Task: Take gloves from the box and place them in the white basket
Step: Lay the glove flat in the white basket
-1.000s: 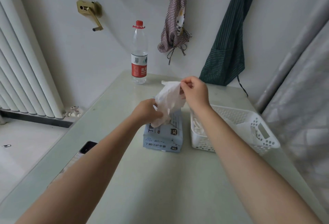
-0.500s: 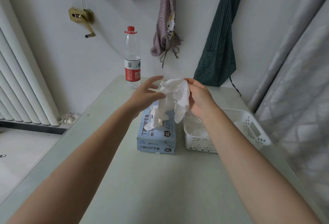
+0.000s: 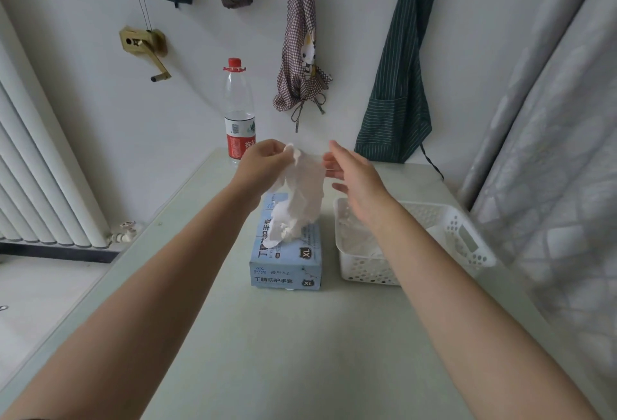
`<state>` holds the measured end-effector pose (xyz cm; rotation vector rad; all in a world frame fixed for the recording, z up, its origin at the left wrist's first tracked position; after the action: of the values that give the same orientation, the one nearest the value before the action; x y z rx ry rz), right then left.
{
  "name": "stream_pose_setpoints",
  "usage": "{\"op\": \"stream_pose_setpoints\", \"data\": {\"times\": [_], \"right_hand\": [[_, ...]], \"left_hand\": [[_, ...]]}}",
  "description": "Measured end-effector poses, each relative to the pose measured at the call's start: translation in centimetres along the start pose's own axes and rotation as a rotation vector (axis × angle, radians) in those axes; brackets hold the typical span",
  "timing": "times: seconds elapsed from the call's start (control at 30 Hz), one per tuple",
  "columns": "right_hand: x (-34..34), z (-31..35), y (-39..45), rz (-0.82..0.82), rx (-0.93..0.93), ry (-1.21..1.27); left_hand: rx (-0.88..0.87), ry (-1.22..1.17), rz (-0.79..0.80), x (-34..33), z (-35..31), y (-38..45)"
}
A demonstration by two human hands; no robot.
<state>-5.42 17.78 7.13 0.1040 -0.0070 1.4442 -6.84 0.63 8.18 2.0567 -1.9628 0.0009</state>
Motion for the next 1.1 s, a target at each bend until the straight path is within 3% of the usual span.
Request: {"op": "stream_pose_setpoints", "data": {"times": [0.1,0.27,0.4,0.53,0.7,0.8,0.9,1.0,1.1], "right_hand": [[-0.2,1.8,-0.5,0.124,0.158,-0.157],[0.1,2.0,-1.3,0.287,0.093,-0.306],[1.9,1.8,-1.5,0.11,0.033,-0.234],[3.2,2.0,-1.2,-0.087,0.052,-0.136],[3.5,2.6,-1.7,-0.087,0.042,-0.082],[3.5,2.8,-2.1,-0.045,0.015,-0.011],[3.9,3.0,-2.7,0.104,-0.003,-0.145],[4.2,2.9,-3.5,0.279,-0.051,-0.297],[4.5,3.0,-3.5,0.166,-0.024,-0.407]], "left_hand": [[-0.095,0.16,0.042,-1.0,-1.4,-0.3],[-0.087,0.165,0.152,-2.0,-1.2,-0.8],[0.046,0.064,0.302,-2.2,0.4,-1.3],[0.168,0.243,0.457,-2.7,1.2,-1.8],[0.144,0.259,0.658,-3.1,1.0,-2.6],[0.063,-0.024,0.588,-3.3,0.3,-2.6],[0.062,-0.222,0.501,-3.0,-0.3,-2.4],[0.012,-0.144,0.488,-3.3,-0.9,-2.6],[-0.01,-0.071,0.508,-4.1,-1.1,-2.9]]}}
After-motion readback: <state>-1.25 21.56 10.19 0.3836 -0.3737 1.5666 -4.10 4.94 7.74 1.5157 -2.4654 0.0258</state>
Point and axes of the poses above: each hand's wrist, its own y-axis towards the middle knuckle, its own x-axis out of the back of the hand, z = x × y, the point moved 3 cm from there along y, towards the middle knuckle
